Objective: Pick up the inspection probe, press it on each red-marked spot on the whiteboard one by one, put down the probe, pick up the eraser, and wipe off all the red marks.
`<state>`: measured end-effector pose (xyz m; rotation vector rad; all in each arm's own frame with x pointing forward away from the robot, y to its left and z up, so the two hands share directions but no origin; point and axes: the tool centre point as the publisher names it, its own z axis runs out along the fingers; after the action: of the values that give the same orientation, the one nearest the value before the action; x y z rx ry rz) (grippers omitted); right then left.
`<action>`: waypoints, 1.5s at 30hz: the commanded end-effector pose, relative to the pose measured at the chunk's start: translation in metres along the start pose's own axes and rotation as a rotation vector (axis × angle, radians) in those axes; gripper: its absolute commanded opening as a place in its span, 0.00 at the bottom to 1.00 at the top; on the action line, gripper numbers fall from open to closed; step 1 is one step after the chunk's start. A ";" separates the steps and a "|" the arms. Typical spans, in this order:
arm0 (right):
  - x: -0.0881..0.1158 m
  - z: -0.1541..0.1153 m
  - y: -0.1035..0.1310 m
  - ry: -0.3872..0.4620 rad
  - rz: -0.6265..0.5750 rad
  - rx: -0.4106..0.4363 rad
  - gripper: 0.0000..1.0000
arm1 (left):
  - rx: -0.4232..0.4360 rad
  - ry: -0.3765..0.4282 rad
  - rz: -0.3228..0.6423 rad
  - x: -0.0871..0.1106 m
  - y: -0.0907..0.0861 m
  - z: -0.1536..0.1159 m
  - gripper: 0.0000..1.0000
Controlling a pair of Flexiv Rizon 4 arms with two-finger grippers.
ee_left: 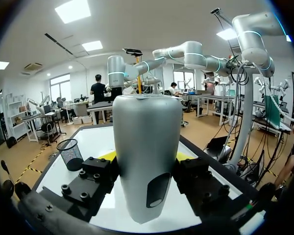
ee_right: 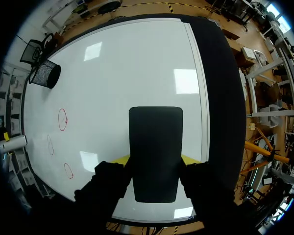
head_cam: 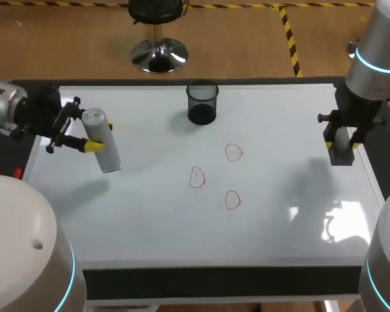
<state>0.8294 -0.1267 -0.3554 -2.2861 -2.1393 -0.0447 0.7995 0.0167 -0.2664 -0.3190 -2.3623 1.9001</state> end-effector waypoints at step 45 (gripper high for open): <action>0.014 -0.003 -0.009 -0.019 0.017 -0.006 0.00 | -0.001 -0.037 0.006 0.012 -0.006 -0.019 0.00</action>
<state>0.8251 -0.1179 -0.3562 -2.3060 -2.1241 -0.0367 0.7925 0.0363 -0.2591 -0.2927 -2.3839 1.9232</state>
